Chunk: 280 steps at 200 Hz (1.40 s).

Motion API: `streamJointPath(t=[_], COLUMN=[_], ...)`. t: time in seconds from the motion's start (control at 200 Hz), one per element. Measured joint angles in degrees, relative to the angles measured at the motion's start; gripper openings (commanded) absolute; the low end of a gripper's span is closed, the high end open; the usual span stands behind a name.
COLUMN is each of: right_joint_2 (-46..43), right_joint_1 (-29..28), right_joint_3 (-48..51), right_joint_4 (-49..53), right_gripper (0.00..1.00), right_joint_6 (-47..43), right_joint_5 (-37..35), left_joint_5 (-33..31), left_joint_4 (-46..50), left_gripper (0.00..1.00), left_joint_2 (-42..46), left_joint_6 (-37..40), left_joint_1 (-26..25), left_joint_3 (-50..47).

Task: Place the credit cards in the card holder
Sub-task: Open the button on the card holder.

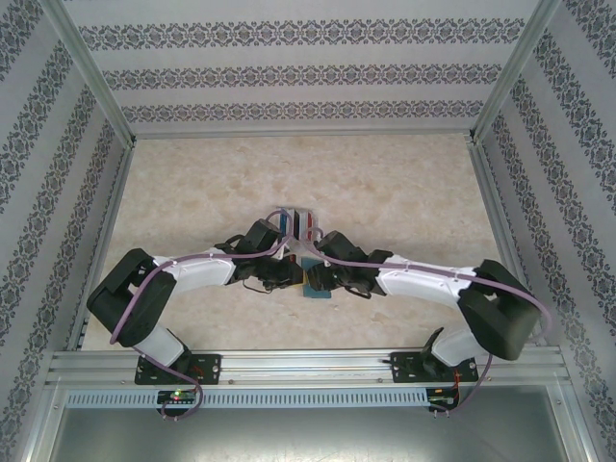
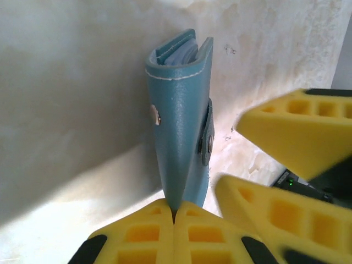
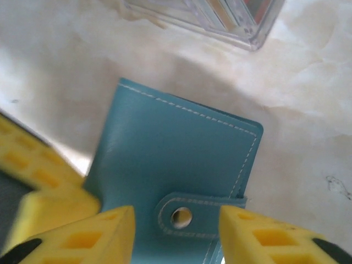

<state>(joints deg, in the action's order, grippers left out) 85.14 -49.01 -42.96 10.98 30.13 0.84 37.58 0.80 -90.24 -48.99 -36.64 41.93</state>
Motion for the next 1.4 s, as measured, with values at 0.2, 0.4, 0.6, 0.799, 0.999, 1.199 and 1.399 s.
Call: streamJointPath(t=[0.2,0.4,0.6,0.799,0.999,1.199,1.399], right_joint_2=[3.1,2.95,-1.6,-8.57,-10.86,-16.02,-20.06], right_joint_1=[-0.74,-1.01,-0.31,-0.72,-1.49,-1.51,-1.51], right_joint_3=[-1.57,-1.66,1.84,4.9,5.51,9.2,11.02], right_joint_4=[-0.76,-1.36,-1.75,-3.1,-7.1,-11.85,-14.19], right_gripper=[0.05,0.0,0.0,0.0,0.0,0.0,0.0], right_joint_6=[2.32,4.15,4.72,2.51,3.43,5.9,6.12], right_joint_5=[-1.9,-2.93,-2.95,0.96,4.72,5.68,6.03], left_joint_5=[-0.35,-0.74,-2.23,-3.58,-3.28,1.49,3.1], left_joint_4=[-0.07,-0.37,1.7,3.78,3.54,-1.42,-1.77], left_gripper=[0.0,0.0,0.13,0.56,0.69,0.87,0.88], left_joint_2=[1.42,1.88,1.9,1.51,0.2,0.66,1.64], left_joint_6=[-1.68,-2.51,-0.76,2.08,3.37,1.92,1.99], left_joint_1=[0.0,0.28,0.39,0.79,1.51,5.16,6.78], left_joint_3=[-0.39,-0.7,-0.68,-0.68,-0.68,-4.0,-4.42])
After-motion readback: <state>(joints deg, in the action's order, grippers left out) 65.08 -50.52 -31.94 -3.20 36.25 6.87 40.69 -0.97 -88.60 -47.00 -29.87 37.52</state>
